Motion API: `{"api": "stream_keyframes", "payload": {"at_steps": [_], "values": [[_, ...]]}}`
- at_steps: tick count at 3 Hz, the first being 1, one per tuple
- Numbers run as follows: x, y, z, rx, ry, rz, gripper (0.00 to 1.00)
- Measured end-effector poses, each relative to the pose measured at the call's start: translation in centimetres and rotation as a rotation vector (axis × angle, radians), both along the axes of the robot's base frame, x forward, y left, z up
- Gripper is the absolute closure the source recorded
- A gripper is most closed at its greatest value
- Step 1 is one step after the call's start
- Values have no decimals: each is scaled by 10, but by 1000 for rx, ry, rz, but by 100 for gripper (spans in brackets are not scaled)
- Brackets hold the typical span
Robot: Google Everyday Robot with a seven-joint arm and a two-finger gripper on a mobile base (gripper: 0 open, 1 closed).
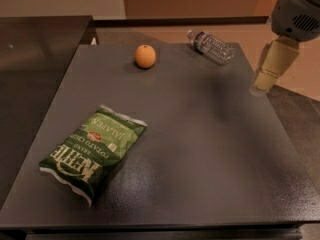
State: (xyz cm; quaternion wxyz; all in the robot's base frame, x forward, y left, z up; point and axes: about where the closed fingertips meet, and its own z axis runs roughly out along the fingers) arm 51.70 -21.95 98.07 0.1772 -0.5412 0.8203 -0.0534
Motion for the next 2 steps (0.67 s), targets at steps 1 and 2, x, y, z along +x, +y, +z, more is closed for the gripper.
{"api": "stream_keyframes", "payload": {"at_steps": [1,2], "values": [[41,-9,-7,73,0,-114,0],[81,-13,-15,154,13,-216,0]]}}
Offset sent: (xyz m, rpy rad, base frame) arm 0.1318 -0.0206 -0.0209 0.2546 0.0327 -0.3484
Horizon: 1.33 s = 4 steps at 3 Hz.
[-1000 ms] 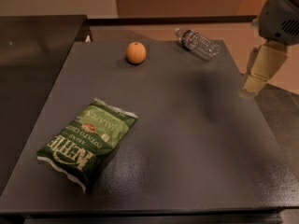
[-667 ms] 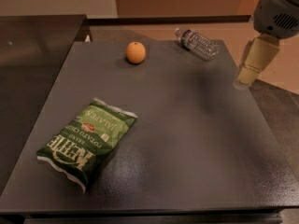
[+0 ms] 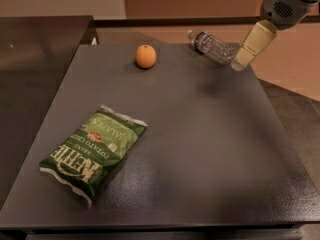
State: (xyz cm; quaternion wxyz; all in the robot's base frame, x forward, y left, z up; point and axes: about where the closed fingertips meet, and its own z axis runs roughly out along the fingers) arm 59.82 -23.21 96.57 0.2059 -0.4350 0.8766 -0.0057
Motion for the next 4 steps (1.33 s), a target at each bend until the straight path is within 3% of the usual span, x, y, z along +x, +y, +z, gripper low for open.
{"api": "stream_keyframes", "payload": {"at_steps": [2,4], "values": [[67,0,-26,107,38,-163,0],[118,6,-54,170,57,-238,0]]}}
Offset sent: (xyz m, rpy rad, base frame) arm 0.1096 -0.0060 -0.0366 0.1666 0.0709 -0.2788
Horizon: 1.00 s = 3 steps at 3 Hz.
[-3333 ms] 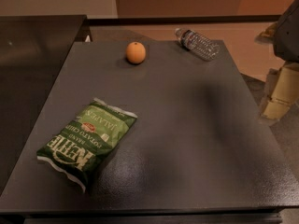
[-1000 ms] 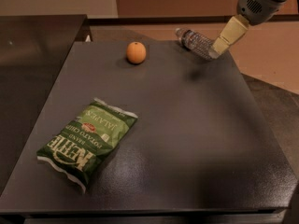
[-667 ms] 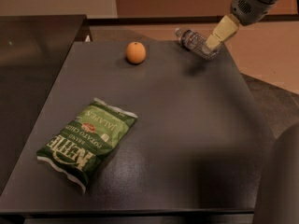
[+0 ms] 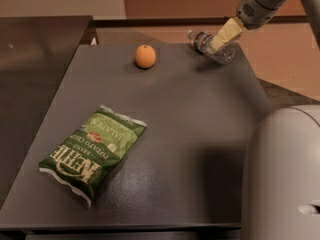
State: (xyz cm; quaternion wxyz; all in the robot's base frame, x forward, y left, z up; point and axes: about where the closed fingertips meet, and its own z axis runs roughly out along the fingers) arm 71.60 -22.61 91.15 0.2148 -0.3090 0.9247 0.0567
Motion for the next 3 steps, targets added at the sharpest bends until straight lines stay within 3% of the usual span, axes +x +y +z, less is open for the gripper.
{"api": "stream_keyframes", "payload": {"at_steps": [3], "values": [[45,-3,-28,-2,-95,89,0]]}}
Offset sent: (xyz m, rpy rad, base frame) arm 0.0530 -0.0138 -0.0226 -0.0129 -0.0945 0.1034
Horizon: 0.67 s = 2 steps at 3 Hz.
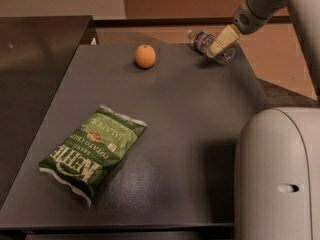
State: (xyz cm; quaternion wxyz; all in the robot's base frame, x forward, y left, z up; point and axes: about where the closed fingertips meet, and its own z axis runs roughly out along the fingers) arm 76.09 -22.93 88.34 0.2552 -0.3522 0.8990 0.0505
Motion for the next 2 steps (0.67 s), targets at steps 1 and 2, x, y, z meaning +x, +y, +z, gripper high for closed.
{"api": "stream_keyframes", "payload": {"at_steps": [1,2], "values": [[11,4,-4,17,-25,16,0],[20,8,-6,27,-35,10,0]]}}
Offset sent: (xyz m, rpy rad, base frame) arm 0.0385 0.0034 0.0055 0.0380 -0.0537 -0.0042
